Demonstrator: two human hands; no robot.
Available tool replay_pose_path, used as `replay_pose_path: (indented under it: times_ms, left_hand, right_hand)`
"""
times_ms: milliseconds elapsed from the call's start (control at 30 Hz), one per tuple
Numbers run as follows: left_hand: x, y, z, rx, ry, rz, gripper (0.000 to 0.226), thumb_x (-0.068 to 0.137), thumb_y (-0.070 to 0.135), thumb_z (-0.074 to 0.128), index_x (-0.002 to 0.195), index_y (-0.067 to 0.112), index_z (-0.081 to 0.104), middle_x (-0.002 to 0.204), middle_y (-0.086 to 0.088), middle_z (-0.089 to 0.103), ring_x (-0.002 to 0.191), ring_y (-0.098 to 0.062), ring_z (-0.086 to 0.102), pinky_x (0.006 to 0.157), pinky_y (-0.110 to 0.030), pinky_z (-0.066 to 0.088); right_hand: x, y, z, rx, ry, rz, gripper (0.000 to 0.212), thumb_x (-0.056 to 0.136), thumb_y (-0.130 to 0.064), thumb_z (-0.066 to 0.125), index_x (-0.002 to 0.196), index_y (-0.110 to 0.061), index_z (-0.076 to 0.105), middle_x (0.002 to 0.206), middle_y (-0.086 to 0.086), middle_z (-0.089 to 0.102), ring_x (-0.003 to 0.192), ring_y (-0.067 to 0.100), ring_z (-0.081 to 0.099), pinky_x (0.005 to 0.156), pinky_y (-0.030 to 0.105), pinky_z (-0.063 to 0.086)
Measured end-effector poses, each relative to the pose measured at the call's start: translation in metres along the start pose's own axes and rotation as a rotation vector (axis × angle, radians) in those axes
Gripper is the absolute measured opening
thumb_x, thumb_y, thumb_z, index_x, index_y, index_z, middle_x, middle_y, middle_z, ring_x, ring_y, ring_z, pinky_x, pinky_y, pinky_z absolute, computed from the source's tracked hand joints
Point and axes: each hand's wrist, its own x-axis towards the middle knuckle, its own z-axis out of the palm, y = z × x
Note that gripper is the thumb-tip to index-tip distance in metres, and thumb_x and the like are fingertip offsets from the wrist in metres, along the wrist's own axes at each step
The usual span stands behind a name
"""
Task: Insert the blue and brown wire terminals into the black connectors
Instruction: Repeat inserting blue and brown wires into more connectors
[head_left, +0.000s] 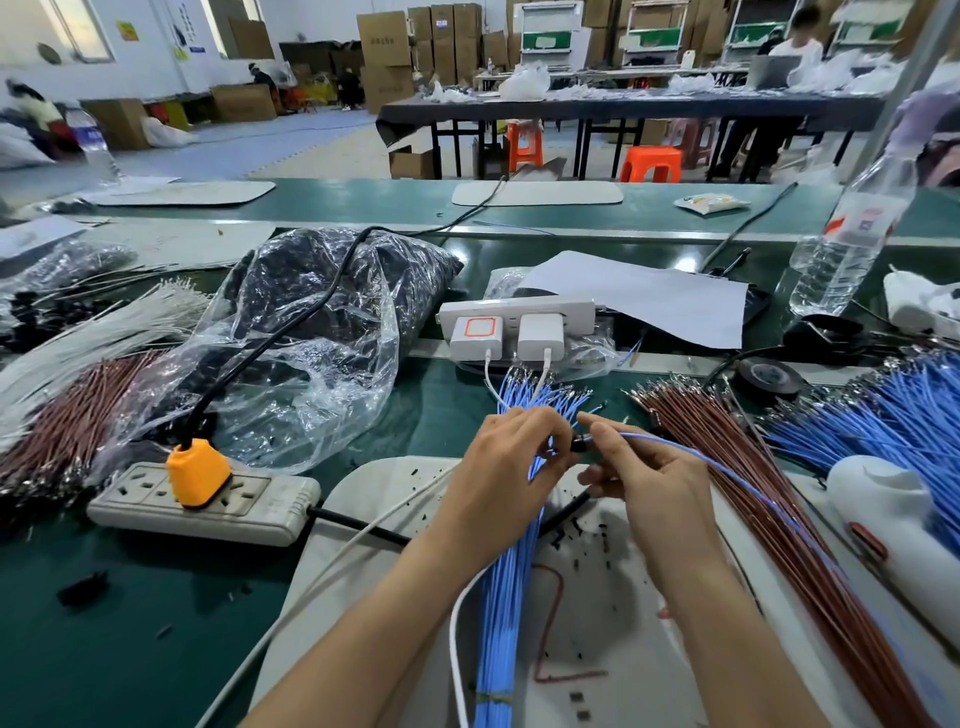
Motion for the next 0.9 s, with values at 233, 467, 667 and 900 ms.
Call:
replay_pose_path:
  times_ms: [233,467,667,900]
  left_hand:
    - [0.001,-0.001,0.0,-0.129,-0.009,-0.016,0.007,0.082,0.002,0.07,0.082,0.003,0.063,0.089,-0.004,0.067,0.08,-0.015,0.061,0.077,-0.027,0.051]
    - [0.004,0.0,-0.003,-0.132,0.058,-0.065,0.016,0.077,-0.014,0.065,0.075,0.001,0.059,0.092,-0.006,0.064,0.085,-0.011,0.06,0.081,-0.018,0.046]
    - [0.008,-0.01,-0.015,0.089,0.083,-0.098,0.023,0.078,-0.018,0.058,0.078,0.002,0.07,0.088,-0.007,0.06,0.08,-0.015,0.057,0.075,-0.012,0.041]
    - [0.009,-0.057,-0.045,0.29,0.348,-0.705,0.012,0.089,0.006,0.058,0.098,0.007,0.066,0.105,-0.005,0.055,0.103,-0.023,0.047,0.102,-0.046,0.035]
  right_hand:
    - [0.001,-0.002,-0.003,0.069,-0.058,0.134,0.016,0.09,-0.017,0.063,0.083,-0.019,0.077,0.079,0.007,0.075,0.048,0.01,0.052,0.048,0.018,0.047]
    - [0.001,-0.003,-0.004,0.151,-0.124,-0.011,0.013,0.07,-0.008,0.075,0.083,-0.008,0.073,0.075,0.009,0.073,0.064,0.014,0.065,0.064,0.021,0.055]
    - [0.009,-0.013,-0.012,0.595,0.16,0.083,0.008,0.086,-0.001,0.057,0.082,-0.006,0.062,0.065,0.002,0.071,0.059,0.011,0.068,0.058,0.018,0.056]
    - [0.018,-0.014,-0.043,0.82,0.63,0.141,0.012,0.096,-0.016,0.055,0.084,-0.011,0.054,0.079,0.006,0.064,0.057,0.007,0.066,0.059,0.016,0.054]
